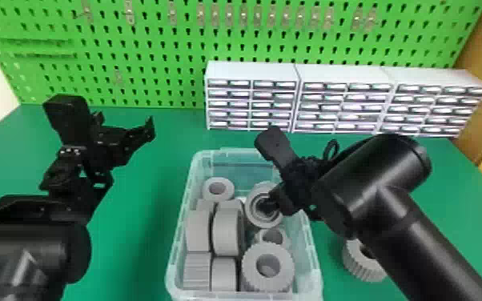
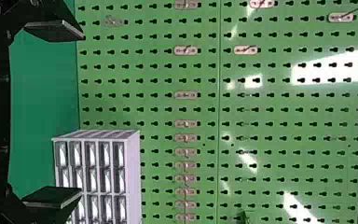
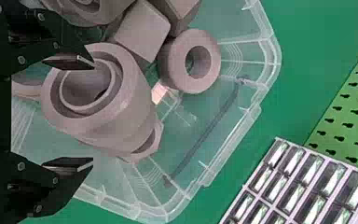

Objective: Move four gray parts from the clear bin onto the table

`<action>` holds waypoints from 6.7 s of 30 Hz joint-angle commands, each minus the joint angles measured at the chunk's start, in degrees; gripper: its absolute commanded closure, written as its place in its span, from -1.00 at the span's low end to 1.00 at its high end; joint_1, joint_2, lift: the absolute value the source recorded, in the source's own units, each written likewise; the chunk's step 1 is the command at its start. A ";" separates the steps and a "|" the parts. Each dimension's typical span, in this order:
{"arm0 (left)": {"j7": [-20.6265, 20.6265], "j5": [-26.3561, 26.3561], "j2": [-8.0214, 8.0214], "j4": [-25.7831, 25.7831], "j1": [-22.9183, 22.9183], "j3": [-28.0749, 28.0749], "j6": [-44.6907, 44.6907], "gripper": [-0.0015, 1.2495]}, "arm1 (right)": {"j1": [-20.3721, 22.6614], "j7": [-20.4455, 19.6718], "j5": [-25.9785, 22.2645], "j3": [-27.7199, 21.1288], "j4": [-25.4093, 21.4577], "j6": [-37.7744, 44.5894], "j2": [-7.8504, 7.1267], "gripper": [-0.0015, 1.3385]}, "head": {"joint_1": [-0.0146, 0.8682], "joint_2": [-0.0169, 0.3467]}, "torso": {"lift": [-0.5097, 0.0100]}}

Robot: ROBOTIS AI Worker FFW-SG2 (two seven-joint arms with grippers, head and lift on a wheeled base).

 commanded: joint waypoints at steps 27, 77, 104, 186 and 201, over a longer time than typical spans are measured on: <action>0.00 0.00 0.00 0.01 -0.17 -0.30 0.00 -0.81 | -3.37 1.49 5.00 5.90 6.75 -3.28 1.58 -0.22 | 0.59 -0.76 | 0.77; 0.00 0.35 0.09 0.01 -0.26 -0.30 -0.09 -0.81 | -4.51 3.43 11.24 8.89 15.18 -12.07 2.28 -0.22 | 0.59 -0.76 | 0.77; -0.44 0.27 0.09 0.01 -0.09 -0.38 -0.09 -0.80 | -3.81 3.69 19.77 15.13 13.07 -13.04 1.93 0.99 | 0.59 -0.76 | 0.77; -1.85 -0.88 0.09 0.27 0.35 -2.93 0.79 -0.80 | 15.18 3.69 32.60 -33.48 2.44 -0.38 2.72 0.98 | 0.59 -0.76 | 0.77; -1.85 -0.88 0.00 0.62 0.35 -3.64 0.79 -0.80 | 16.23 3.69 35.15 -29.43 3.05 -0.82 2.90 0.92 | 0.59 -0.76 | 0.77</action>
